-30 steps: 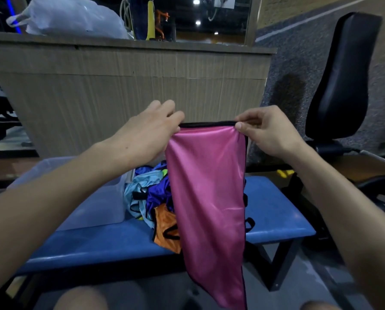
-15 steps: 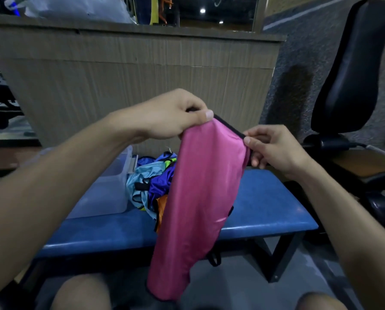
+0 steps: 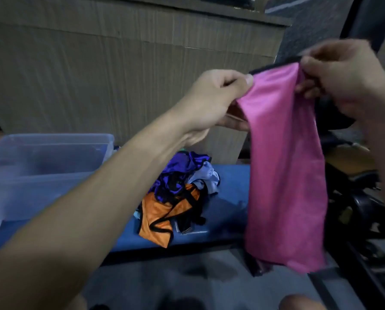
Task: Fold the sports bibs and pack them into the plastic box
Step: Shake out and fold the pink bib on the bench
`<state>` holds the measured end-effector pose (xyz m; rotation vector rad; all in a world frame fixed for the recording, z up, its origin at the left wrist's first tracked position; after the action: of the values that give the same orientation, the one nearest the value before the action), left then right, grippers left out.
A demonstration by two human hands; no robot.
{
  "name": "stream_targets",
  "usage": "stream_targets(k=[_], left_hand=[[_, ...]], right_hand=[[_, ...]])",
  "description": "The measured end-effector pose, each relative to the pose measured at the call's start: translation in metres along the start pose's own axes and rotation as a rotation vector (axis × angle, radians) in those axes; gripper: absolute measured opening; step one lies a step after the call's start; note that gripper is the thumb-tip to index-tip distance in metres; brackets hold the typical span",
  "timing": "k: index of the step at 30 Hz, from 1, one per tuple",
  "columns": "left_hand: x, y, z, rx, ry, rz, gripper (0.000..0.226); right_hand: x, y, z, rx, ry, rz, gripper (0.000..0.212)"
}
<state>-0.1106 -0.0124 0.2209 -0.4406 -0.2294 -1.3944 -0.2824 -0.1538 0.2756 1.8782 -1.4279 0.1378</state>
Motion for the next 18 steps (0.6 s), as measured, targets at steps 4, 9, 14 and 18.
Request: stream_targets(k=[4, 9, 14, 18], left_hand=[[0.006, 0.061, -0.012, 0.053, -0.048, 0.227, 0.025], [-0.021, 0.16, -0.088, 0.316, 0.181, 0.54, 0.029], [-0.061, 0.232, -0.126, 1.182, 0.161, 0.678, 0.027], [-0.073, 0.247, -0.134, 1.524, 0.13, 0.711, 0.02]], right_hand=[[0.064, -0.091, -0.014, -0.205, 0.158, -0.09, 0.018], [0.077, -0.244, 0.028, -0.309, 0.172, -0.251, 0.016], [0.052, -0.368, 0.054, -0.276, 0.152, -0.368, 0.015], [0.046, -0.421, 0.055, -0.225, 0.119, -0.424, 0.015]])
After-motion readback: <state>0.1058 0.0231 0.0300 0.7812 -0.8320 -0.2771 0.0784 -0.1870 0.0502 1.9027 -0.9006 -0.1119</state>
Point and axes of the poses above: each hand's wrist, its own x-axis towards the middle knuckle, its own y-axis out of the back of the hand, z = x × y, the point moved 2 cm from there along x, towards the middle knuckle, and after that the axes turned 12 degrees about -x, right-handed, at the moved point
